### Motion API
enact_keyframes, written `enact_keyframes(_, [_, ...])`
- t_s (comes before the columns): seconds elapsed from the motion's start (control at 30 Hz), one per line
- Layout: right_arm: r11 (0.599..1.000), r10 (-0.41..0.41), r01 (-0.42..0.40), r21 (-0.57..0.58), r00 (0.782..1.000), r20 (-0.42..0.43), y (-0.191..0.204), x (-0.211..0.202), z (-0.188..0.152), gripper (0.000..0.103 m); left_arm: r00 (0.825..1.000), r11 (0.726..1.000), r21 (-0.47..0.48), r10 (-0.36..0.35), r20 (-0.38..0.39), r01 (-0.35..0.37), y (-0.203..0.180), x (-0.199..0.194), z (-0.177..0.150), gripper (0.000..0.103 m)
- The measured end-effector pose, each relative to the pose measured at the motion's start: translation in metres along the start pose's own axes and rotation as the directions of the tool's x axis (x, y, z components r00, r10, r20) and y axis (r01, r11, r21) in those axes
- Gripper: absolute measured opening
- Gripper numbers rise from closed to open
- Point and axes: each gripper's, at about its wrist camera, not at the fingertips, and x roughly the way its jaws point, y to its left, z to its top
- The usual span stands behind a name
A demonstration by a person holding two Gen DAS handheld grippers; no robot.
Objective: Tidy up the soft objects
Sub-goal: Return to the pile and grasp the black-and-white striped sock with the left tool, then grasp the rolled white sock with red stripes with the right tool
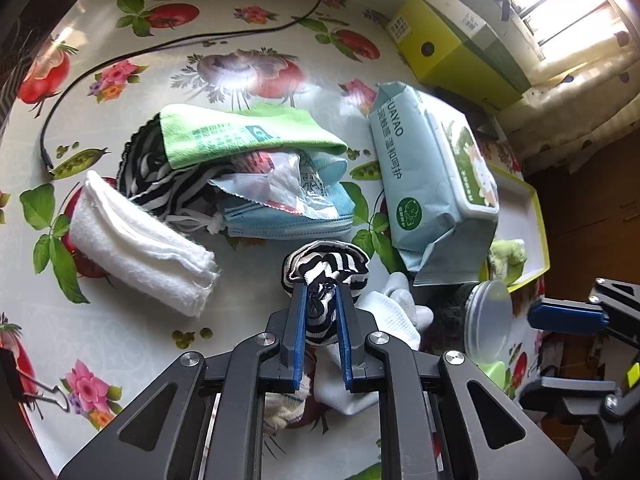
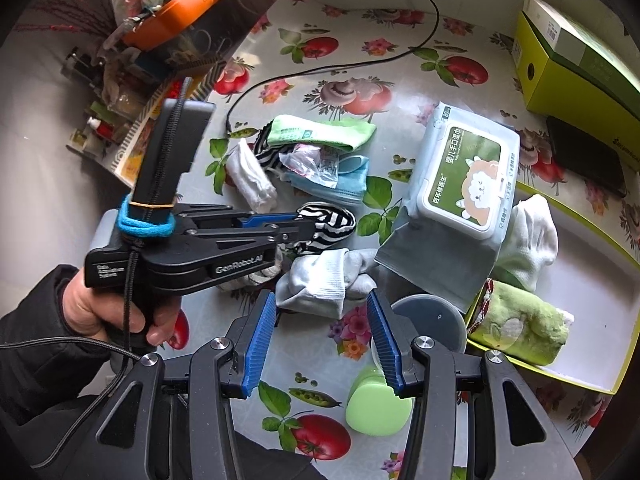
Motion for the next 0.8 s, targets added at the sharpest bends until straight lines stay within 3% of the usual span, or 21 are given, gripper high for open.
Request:
enact_keyframes(0.33, [0.996,0.017,-0.02,-0.082,0.999,-0.04,0.02,0.025,0.012,0.047,0.99,0.993,-0.119,0.015,0.139,0.001,0.044,-0.072,-0.013,0.014])
enact_keyframes(0.63, [0.977,0.057,-0.086,-0.194,0.988,-0.146,0.058,0.075,0.021,0.047,0.982,0.979,-0.2,0.06,0.178,-0.023,0.074,-0.091,-0.026,0.014])
enact_keyframes(0.7, [0.962,0.027,-0.067,-0.266,0.988,-0.15,0.07,0.08,0.021,0.048,0.982,0.976,-0.219,0.064,0.179,-0.023,0.08,-0.093,-0.03,0.014])
enact_keyframes(0.8, [0.893,-0.05,-0.026,-0.449,0.986,-0.159,0.089,0.087,0.018,0.056,0.981,0.97,-0.243,0.068,0.182,-0.022,0.09,-0.097,-0.036,0.014])
